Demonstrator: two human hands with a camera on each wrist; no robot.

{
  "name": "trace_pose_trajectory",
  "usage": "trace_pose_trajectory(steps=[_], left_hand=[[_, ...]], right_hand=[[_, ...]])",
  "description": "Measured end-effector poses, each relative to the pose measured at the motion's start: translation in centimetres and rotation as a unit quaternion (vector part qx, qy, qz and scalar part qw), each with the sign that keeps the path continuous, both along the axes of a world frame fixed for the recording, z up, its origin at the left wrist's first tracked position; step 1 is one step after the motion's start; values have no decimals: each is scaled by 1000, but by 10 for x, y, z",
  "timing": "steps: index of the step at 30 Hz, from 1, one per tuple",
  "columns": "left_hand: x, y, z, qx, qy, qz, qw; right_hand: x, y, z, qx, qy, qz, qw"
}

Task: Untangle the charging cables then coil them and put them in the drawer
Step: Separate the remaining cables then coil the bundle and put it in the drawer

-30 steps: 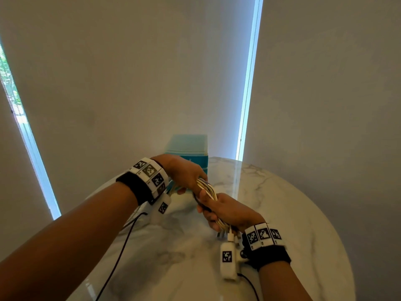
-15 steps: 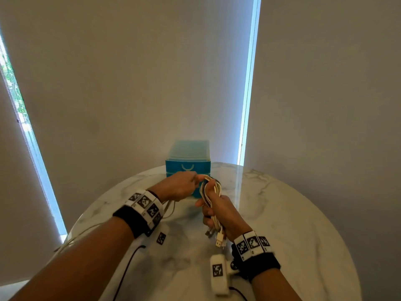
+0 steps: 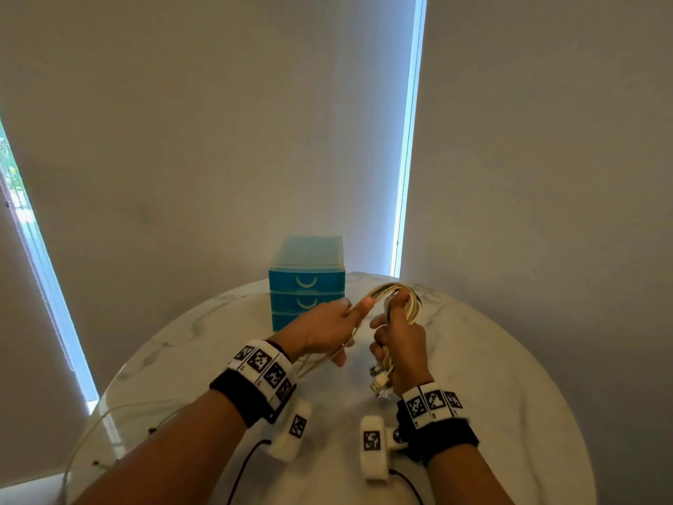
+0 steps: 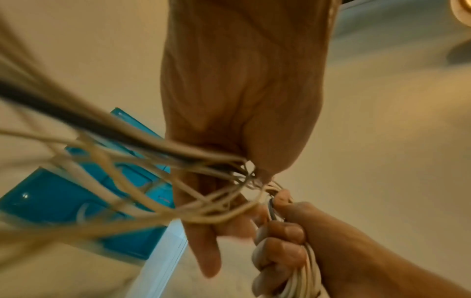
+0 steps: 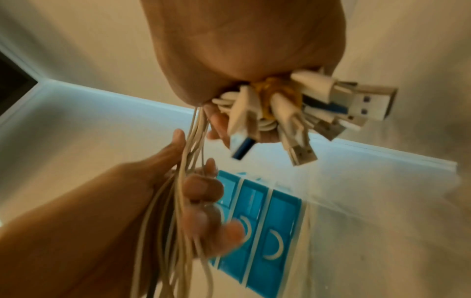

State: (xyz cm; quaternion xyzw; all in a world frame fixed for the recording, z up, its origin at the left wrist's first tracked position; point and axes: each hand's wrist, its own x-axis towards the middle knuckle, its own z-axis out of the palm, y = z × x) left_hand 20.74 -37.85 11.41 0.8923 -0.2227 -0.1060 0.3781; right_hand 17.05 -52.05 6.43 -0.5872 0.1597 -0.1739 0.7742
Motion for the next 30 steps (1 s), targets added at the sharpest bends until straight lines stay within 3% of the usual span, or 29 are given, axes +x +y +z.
trace_pose_trajectory(steps=[4,7,12,16,18,21,23,26,30], left_hand=[[0,-12,-20,97,-62,-30,993],[7,-16,-29,104,-88,-52,989],[4,-17,-25,175,-105,-68,977],[7,-11,-23,112,12,-75,991],[13,-6,-12,118,25,-75,990],[14,-3,18,84,-129,-11,988],[7,-9,40,47,-208,-31,976],[0,-21,60,123,-305,-97,939],[3,-30,70,187,-352,-101,912]], right_hand=[[5,-6,-2,49,5,-2,999],[7,-5,-2,84,-28,76,993],[3,-11,-1,9,-11,116,993],[4,-11,1,11,-23,92,995],[4,-12,3,23,-31,88,995],[1,-5,5,12,-29,94,995],[2,-1,4,-8,-28,84,996],[7,3,0,-46,-29,92,994],[9,5,0,-99,-46,77,991]])
